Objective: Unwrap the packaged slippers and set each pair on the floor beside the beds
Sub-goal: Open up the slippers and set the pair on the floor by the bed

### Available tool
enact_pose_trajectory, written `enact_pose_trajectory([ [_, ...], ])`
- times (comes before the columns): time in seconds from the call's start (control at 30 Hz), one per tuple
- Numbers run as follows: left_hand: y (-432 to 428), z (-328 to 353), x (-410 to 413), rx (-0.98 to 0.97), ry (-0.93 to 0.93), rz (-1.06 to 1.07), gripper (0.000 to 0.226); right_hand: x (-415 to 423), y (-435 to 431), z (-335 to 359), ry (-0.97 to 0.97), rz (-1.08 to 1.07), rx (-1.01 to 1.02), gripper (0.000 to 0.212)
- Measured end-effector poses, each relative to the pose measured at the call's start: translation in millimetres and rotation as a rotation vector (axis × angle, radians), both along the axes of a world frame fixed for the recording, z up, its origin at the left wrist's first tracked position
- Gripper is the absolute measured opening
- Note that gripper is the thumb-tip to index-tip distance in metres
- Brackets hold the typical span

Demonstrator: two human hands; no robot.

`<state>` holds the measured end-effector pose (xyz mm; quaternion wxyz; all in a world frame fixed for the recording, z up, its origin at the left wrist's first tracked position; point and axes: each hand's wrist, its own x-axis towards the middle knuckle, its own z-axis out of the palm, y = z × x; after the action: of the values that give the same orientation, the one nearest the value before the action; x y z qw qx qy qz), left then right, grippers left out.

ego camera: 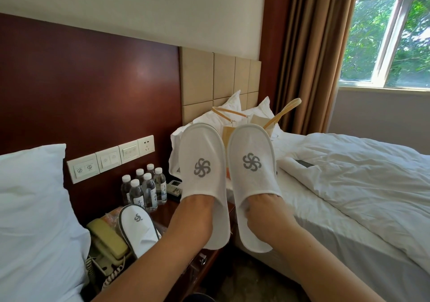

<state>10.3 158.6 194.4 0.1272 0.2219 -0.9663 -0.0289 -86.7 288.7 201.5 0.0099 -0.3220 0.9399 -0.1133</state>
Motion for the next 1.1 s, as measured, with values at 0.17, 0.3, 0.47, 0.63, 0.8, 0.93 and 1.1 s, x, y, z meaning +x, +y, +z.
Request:
enact_pose_trajectory([
  [0.17,2.1,-5.4,-3.0,0.067,0.050,0.000,0.010,-3.9,-4.5,-8.0,-0.085,-0.046,-0.030,0.030],
  [0.3,-2.6,-18.1,-11.8,0.235,0.049,0.040,0.023,-5.4,-5.6,-9.6,-0.082,-0.054,-0.061,0.028],
  [0.47,-5.8,-30.0,-16.6,0.414,-0.026,0.039,0.053,-4.1,-7.6,-12.0,-0.120,-0.067,-0.106,0.023],
  [0.63,-2.6,-36.1,-21.9,0.553,-0.114,0.112,0.052,-0.2,-7.7,-17.1,-0.155,-0.065,-0.116,0.030],
  [0.8,4.4,-31.8,-17.7,0.456,-0.099,0.097,0.046,-0.7,-3.0,-16.2,-0.168,-0.052,-0.132,0.032],
  [0.93,17.6,-23.1,-4.4,0.128,0.026,0.010,0.016,-2.0,-1.9,-15.9,-0.182,-0.060,-0.155,0.028],
  [1.1,19.9,-31.4,-12.8,0.296,0.140,0.008,0.014,4.8,2.7,-16.8,-0.169,-0.002,-0.292,0.025],
])
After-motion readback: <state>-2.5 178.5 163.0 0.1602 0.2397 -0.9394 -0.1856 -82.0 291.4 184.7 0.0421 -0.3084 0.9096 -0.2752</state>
